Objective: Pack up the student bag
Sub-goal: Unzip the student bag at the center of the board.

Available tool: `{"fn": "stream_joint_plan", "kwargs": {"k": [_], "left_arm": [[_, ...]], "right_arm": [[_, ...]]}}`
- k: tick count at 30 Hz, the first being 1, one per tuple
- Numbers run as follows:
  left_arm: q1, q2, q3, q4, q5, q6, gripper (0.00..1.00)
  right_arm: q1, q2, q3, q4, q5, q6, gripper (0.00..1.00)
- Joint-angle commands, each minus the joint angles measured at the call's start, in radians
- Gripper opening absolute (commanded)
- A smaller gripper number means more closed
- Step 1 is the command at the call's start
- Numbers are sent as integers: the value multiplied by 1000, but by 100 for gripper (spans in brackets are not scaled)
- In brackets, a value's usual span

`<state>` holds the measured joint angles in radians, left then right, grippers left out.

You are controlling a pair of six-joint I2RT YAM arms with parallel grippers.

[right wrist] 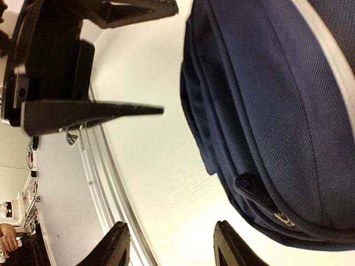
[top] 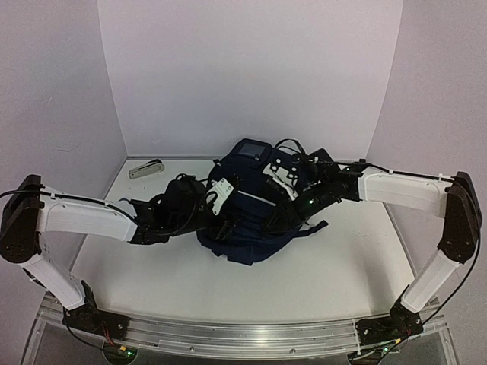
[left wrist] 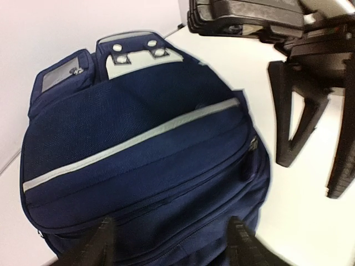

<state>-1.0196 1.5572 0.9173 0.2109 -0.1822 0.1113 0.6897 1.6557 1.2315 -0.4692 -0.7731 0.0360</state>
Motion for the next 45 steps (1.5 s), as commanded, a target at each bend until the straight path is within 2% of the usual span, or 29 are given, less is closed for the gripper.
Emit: {"fn": "stream_joint_plan", "kwargs": {"k": [1, 5, 9, 12, 14, 18, 23, 26, 34, 45], "left_arm": [[-8, -77, 35, -53, 121, -95, 98], [-41, -73, 54, -53, 108, -166, 100], [-41, -54, 64, -35, 168, -223, 100], [-42, -6, 177, -196, 200, -189, 100], [-45, 54, 257, -287, 152, -188, 100], [-56, 130, 308, -293, 129, -173, 99], [-56, 236, 435, -379, 132, -170, 82], [-56, 292, 495, -409, 145, -189, 78], [-54, 354, 569, -474, 148, -215, 50], [-55, 293, 533, -507, 218, -279, 42]], "right_arm": [[-58, -109, -11, 15, -55, -4, 54], [-134, -149, -25, 14, -53, 3, 58], [-187, -171, -46, 15, -24, 12, 65], [-211, -164, -58, 15, 7, 26, 65], [-224, -151, -65, 15, 14, 43, 64], [-241, -103, -75, 20, 5, 77, 63], [-241, -47, -59, 36, -38, 112, 62], [-242, -12, -49, 54, -69, 139, 61], [-241, 46, -37, 90, -117, 188, 58], [-241, 47, -56, 117, -128, 207, 57]]}}
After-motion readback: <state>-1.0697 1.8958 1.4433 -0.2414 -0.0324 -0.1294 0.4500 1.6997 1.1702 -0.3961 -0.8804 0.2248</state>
